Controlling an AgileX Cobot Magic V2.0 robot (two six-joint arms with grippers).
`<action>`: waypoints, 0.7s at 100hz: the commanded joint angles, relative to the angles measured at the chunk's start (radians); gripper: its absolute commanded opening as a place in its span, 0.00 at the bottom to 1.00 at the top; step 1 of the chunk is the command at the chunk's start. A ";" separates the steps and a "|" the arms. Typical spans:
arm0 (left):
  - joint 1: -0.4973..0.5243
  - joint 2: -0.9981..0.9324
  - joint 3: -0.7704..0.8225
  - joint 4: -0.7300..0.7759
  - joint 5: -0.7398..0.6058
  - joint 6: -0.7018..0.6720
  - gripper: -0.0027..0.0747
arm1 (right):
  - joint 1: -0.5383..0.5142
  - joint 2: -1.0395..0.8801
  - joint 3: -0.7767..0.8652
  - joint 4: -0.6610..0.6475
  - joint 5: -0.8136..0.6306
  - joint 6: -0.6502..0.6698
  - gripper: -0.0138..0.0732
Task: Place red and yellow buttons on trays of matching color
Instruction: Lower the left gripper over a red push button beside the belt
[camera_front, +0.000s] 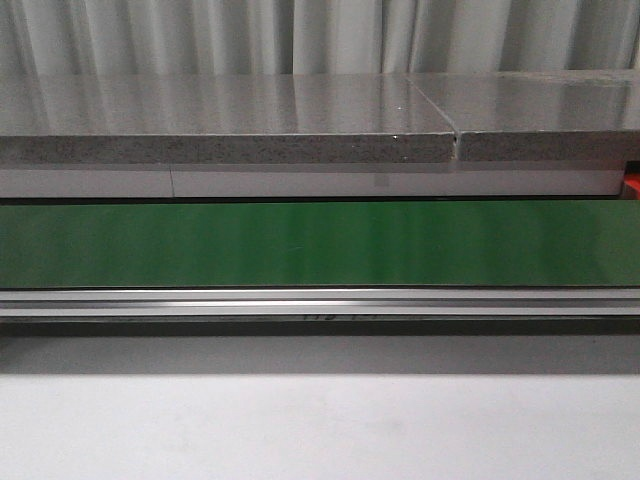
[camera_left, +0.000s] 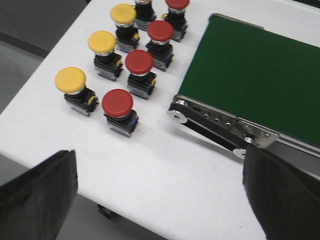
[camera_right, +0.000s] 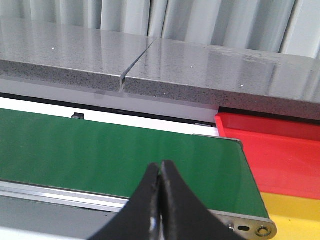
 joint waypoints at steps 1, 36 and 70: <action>-0.007 0.043 -0.035 0.077 -0.056 -0.069 0.89 | -0.003 -0.009 -0.015 -0.010 -0.088 -0.007 0.08; 0.046 0.225 -0.035 0.170 -0.094 -0.196 0.89 | -0.003 -0.009 -0.015 -0.010 -0.088 -0.007 0.08; 0.295 0.417 -0.035 0.048 -0.287 -0.176 0.89 | -0.003 -0.009 -0.015 -0.010 -0.088 -0.007 0.08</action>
